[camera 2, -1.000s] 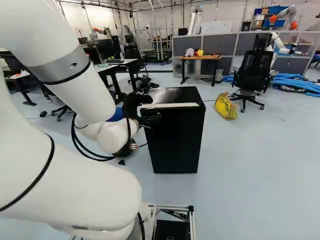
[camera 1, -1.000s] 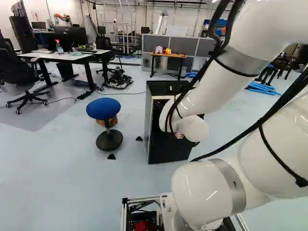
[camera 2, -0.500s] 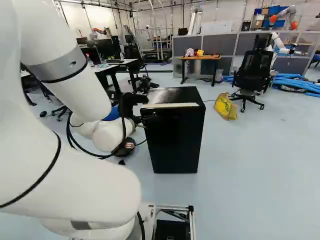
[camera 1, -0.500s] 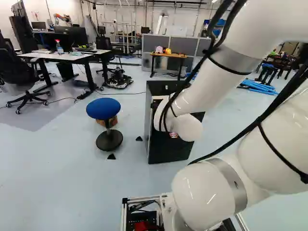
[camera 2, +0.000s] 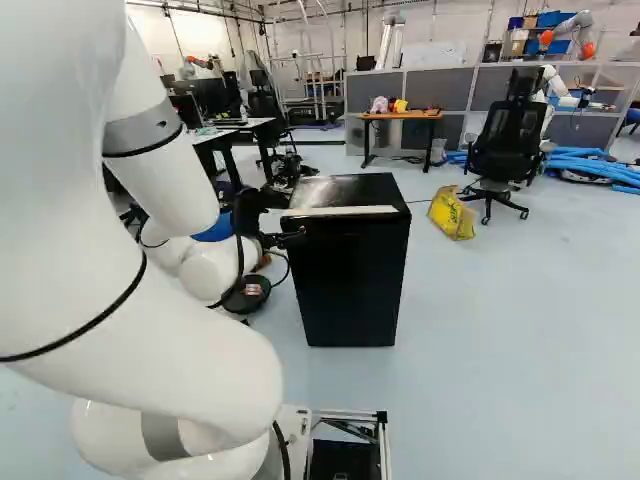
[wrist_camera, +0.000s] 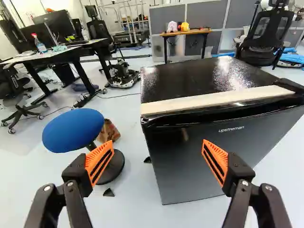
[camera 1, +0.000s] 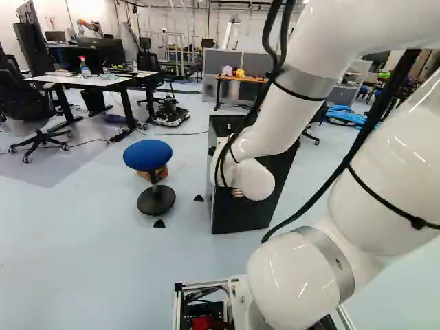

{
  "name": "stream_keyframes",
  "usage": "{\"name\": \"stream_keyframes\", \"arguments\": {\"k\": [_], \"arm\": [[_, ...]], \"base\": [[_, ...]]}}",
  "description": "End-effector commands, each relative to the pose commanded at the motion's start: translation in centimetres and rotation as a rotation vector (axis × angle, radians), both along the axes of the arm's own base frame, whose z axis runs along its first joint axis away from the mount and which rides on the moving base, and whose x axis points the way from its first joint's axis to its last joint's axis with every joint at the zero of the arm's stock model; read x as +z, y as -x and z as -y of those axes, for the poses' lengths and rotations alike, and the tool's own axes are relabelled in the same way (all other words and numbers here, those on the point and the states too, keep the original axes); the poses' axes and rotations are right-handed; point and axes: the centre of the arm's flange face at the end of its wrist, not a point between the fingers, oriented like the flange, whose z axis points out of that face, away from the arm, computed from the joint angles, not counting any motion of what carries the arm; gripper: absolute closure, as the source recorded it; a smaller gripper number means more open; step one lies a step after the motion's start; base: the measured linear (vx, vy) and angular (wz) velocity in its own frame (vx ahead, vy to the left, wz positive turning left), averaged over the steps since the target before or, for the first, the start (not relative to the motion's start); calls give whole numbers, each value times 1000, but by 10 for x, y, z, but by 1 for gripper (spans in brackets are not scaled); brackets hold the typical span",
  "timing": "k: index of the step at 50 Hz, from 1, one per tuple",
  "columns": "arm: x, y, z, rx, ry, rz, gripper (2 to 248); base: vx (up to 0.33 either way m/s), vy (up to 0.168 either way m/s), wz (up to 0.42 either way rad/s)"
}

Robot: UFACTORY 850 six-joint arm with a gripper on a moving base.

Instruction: Grab a drink from the fridge

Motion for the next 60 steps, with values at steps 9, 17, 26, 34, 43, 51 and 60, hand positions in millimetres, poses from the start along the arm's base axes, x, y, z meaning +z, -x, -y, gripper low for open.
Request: {"name": "stream_keyframes", "arguments": {"k": [9, 17, 26, 34, 43, 51, 60], "arm": [[-6, -7, -8, -13, 1, 1, 3], [-11, -11, -13, -26, 4, 5, 3], [-17, -14, -17, -44, 10, 14, 3], [-21, -16, -19, -61, 18, 29, 3], [-26, -18, -22, -81, 29, 48, 3], [-31, -21, -25, -99, 40, 65, 3], [-37, -27, -29, -117, 53, 83, 3]], "base": [[0, 0, 0], [0, 0, 0], [0, 0, 0], [0, 0, 0], [0, 0, 0], [0, 0, 0], [0, 0, 0]]}}
